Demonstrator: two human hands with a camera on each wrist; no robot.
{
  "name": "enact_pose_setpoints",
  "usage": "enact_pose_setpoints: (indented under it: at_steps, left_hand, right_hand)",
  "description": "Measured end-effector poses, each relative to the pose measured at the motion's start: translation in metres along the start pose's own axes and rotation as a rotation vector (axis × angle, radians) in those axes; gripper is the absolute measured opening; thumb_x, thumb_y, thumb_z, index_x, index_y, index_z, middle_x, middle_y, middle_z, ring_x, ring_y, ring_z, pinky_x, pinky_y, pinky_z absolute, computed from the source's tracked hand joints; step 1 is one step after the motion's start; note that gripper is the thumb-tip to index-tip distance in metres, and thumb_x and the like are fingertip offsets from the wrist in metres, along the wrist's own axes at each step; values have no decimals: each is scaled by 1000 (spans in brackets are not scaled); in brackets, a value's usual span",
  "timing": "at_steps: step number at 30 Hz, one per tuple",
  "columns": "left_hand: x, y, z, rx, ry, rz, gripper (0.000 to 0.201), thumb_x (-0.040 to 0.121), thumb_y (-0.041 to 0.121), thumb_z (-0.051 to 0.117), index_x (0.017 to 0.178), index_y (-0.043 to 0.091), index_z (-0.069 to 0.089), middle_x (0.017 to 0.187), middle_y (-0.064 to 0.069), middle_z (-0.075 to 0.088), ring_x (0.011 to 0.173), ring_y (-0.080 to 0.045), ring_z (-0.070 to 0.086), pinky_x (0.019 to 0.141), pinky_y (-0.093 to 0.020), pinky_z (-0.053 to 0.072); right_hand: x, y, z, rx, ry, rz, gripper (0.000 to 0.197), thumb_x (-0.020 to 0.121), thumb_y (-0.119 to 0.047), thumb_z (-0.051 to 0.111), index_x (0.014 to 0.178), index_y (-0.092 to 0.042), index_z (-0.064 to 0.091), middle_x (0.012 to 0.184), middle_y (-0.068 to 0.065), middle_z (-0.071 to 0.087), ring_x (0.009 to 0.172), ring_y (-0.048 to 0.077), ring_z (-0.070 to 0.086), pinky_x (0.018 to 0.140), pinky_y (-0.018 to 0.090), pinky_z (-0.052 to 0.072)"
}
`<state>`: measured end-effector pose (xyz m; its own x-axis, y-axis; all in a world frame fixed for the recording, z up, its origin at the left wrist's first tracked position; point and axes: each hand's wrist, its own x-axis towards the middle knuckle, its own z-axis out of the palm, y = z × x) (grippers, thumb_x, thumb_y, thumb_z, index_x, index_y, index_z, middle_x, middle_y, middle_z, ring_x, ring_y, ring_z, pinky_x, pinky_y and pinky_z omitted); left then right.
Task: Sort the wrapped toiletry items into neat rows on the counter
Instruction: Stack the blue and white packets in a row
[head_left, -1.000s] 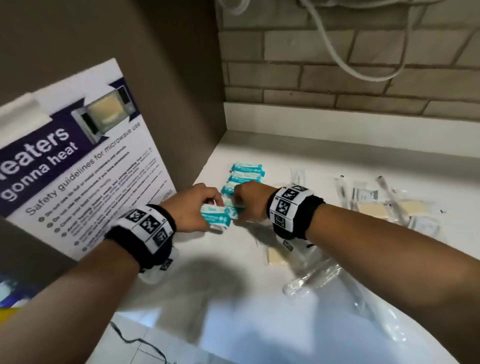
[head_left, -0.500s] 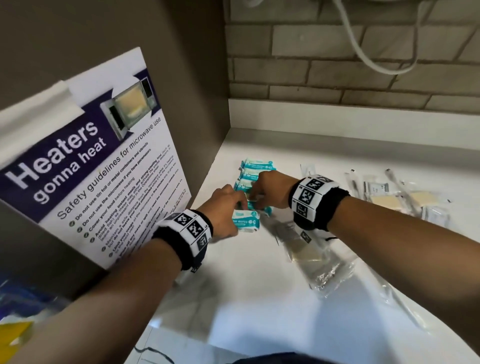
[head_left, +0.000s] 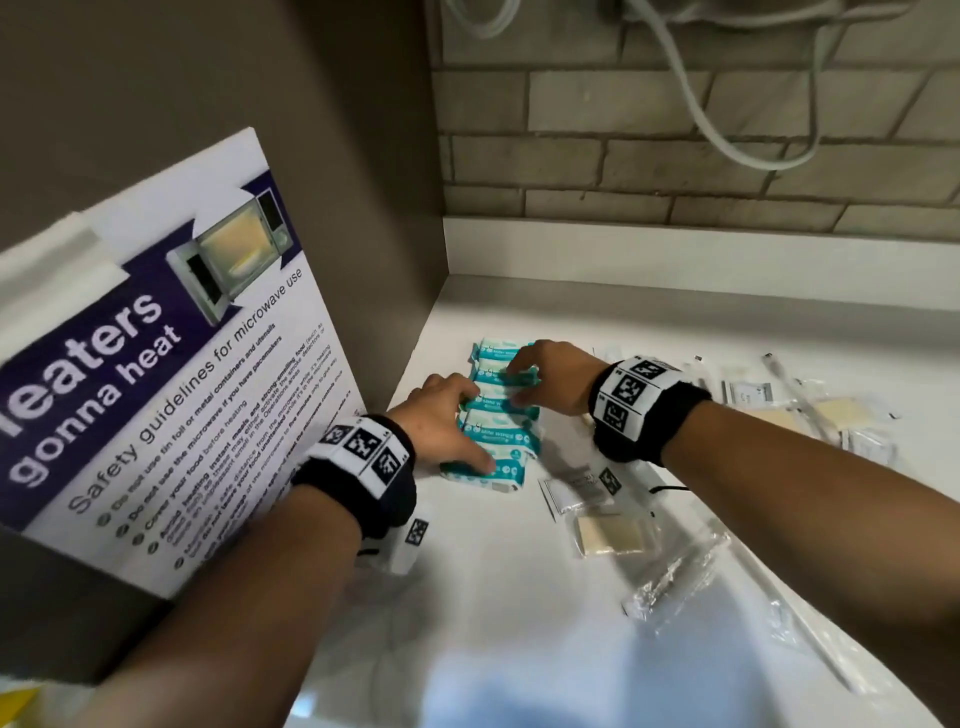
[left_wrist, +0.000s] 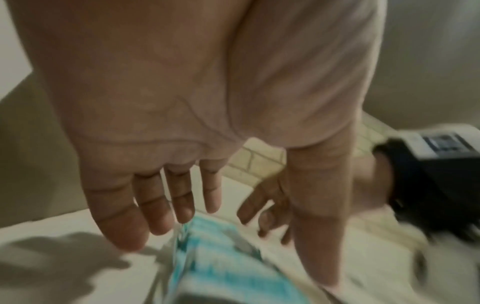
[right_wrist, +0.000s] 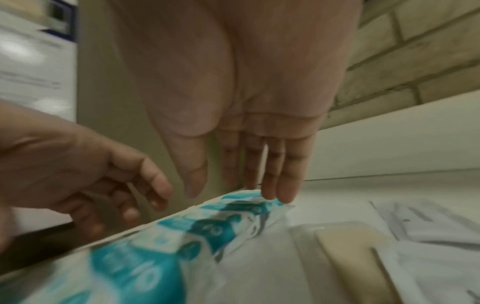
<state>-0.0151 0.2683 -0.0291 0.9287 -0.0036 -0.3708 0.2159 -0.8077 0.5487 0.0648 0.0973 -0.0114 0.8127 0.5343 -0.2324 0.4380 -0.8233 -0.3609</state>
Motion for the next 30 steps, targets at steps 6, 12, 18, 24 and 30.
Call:
enact_pose_setpoints:
  at_steps: [6,12,18,24,30]
  left_hand:
    - [61,12,-29,-390,256,-113,44,89,21,67,130,10,57,131,-8,58,115,-25,59,99,-34,49]
    - [94,10,-27,-425,176,-169,28,87,6,65,115,7,67,106,-17,69,84,-27,61,84,-35,53]
    - [101,9,-23,-582,131,-171,36,90,-7,59,126,-1,59,103,-16,67,80,-21,66,68,-26,56]
    - [110,1,-25,-581,196,-189,23,93,0,58,114,-2,67,81,-12,68,63,-18,62,64,-25,54]
    - [113,-2,-26,-547,185,-187,11,88,-1,64,90,5,72,88,-17,73,74,-25,66,79,-36,56]
  right_hand:
    - [24,22,-9,85,74,186,61,89,-44,62,142,-19,46,140,13,47,123,31,52,100,32,41]
    - [36,23,-6,170,68,205,53,86,-35,69,136,-23,56,131,8,52,115,27,57,93,28,43]
    - [44,22,0,132,81,179,48,84,-23,72,130,-13,62,127,10,59,112,26,59,90,29,46]
    - [51,16,5,149,129,180,43,81,-24,75,121,-9,67,123,9,56,108,26,59,83,28,46]
    - [56,14,4,158,96,178,39,79,-23,77,114,-9,71,118,9,63,102,23,62,81,29,51]
